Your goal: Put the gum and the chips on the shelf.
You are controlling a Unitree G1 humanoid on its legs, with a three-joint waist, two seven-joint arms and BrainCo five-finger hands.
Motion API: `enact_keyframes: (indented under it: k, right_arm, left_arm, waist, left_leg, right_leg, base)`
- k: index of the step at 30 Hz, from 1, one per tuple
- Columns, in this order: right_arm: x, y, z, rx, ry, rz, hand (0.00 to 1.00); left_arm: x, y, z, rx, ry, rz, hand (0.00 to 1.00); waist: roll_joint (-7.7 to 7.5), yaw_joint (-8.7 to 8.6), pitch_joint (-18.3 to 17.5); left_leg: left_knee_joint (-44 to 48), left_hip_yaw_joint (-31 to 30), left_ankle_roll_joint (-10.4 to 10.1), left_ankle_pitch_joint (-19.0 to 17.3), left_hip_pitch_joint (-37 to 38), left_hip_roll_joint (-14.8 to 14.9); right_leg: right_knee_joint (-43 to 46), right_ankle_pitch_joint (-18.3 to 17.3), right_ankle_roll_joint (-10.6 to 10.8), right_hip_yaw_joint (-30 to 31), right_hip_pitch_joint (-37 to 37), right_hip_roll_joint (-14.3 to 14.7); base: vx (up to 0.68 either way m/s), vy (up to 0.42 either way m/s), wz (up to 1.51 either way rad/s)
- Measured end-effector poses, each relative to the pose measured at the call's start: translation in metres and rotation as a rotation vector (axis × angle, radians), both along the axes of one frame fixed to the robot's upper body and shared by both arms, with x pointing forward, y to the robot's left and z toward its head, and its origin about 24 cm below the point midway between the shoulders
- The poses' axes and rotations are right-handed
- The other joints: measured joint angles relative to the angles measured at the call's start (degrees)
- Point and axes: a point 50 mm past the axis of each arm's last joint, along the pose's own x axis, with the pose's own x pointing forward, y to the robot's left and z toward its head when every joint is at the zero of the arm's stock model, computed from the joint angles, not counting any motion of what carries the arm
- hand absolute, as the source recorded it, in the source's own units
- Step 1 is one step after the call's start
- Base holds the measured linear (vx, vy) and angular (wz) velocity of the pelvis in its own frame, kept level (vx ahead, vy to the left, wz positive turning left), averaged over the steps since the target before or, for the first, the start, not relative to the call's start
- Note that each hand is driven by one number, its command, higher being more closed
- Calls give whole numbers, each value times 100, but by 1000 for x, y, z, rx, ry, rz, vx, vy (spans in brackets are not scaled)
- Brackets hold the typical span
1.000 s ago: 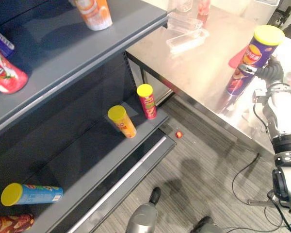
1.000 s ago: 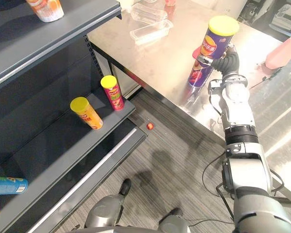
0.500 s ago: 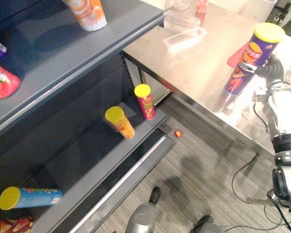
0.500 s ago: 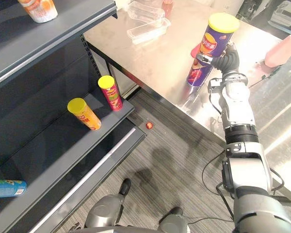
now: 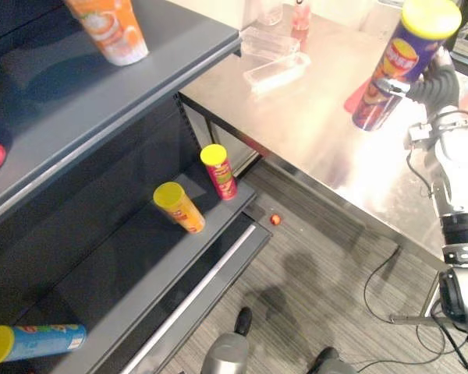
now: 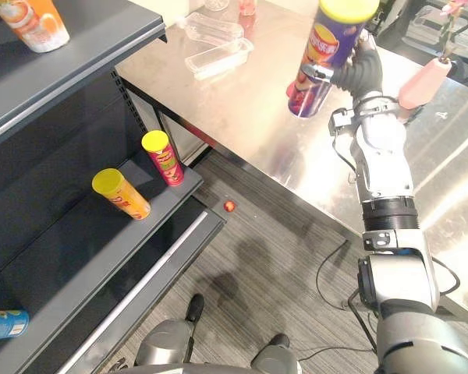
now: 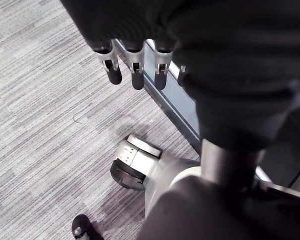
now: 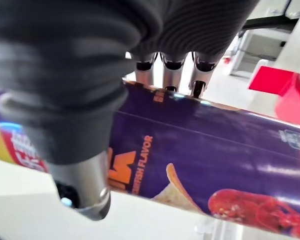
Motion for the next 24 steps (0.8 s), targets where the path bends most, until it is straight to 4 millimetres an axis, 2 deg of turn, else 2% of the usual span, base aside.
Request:
enact_keyframes:
  k: [2, 6, 9, 11, 16, 24]
  right_arm:
    - [-3, 9, -4, -17, 3, 44, 100]
    - [-11, 28, -23, -50, 48, 144, 100]
    - [-19, 32, -36, -64, 83, 192, 100]
    - [-24, 38, -48, -40, 121, 239, 100]
    - [-35, 46, -76, -33, 195, 317, 100]
    - [-50, 56, -89, 2, 229, 399, 100]
  left_arm:
    - [-5, 1, 0, 1, 13, 5, 0]
    - [-17, 4, 0, 8, 45, 28, 0]
    - [-21, 4, -1, 7, 60, 43, 0]
    - [-26, 5, -1, 9, 81, 63, 0]
    - [-34, 17, -2, 41, 128, 106, 0]
    - [-38, 17, -3, 38, 133, 144, 0]
  waist:
    - [-44, -3, -150]
    - [-97, -31, -439]
    - [-122, -42, -568]
    - [-129, -116, -646]
    - [-326, -316, -964]
    - [-282, -352, -1172]
  left_leg:
    - [0, 199, -3, 2, 38, 21]
    - [-18, 448, -89, -60, 162, 150]
    - [-54, 558, -122, -78, 164, 231]
    - [-57, 622, -156, -67, 167, 321]
    - [-56, 795, -294, -58, 167, 566]
    - [-51, 1049, -321, -70, 275, 651]
  right_leg:
    - [-88, 31, 11, 82, 9, 44]
    - [-296, 73, 6, 303, 81, 223]
    - [-446, 72, 7, 406, 82, 366]
    - [-497, 71, 7, 484, 79, 473]
    - [-612, 100, -38, 660, -16, 745]
    - [-868, 288, -125, 906, -16, 894]
  base:
    - [63, 4, -20]
    - [20, -44, -25]
    - [-46, -63, -21]
    - [-71, -73, -19]
    - [-27, -80, -24]
    - [-12, -17, -16]
